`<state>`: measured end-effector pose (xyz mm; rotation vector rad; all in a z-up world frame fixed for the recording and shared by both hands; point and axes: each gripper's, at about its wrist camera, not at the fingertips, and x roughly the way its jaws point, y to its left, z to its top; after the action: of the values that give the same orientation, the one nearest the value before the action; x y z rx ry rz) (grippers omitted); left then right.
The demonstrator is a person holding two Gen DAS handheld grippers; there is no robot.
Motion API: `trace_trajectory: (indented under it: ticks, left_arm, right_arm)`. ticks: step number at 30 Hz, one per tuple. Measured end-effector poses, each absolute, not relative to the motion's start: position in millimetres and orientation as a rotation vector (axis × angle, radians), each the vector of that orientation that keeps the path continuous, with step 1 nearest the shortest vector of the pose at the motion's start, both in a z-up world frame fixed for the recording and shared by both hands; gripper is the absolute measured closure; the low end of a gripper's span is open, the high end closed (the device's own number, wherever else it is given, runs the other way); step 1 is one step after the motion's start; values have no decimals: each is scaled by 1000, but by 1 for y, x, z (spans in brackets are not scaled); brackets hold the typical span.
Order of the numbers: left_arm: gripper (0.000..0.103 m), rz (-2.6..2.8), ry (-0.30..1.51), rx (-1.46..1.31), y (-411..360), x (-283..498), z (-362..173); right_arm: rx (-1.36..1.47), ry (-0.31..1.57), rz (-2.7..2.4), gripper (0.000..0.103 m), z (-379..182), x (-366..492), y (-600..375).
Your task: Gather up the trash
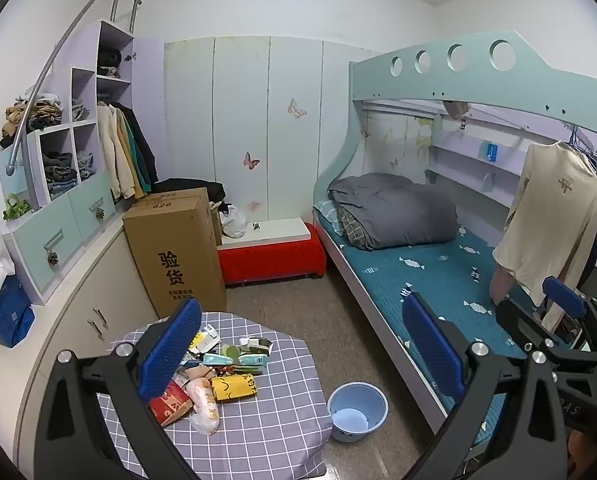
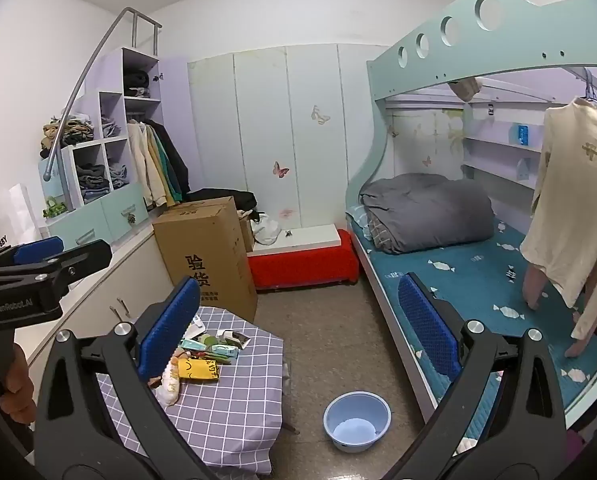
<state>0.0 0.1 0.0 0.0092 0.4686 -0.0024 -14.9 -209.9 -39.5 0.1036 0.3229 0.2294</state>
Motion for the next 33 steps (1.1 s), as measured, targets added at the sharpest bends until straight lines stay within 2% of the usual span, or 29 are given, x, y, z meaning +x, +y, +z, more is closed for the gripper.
trace_trajectory:
  ticks: [33]
  left_arm:
    - [4, -7, 473, 16, -5, 1, -11]
  right_arm:
    - [96, 354, 229, 6, -48, -12, -201]
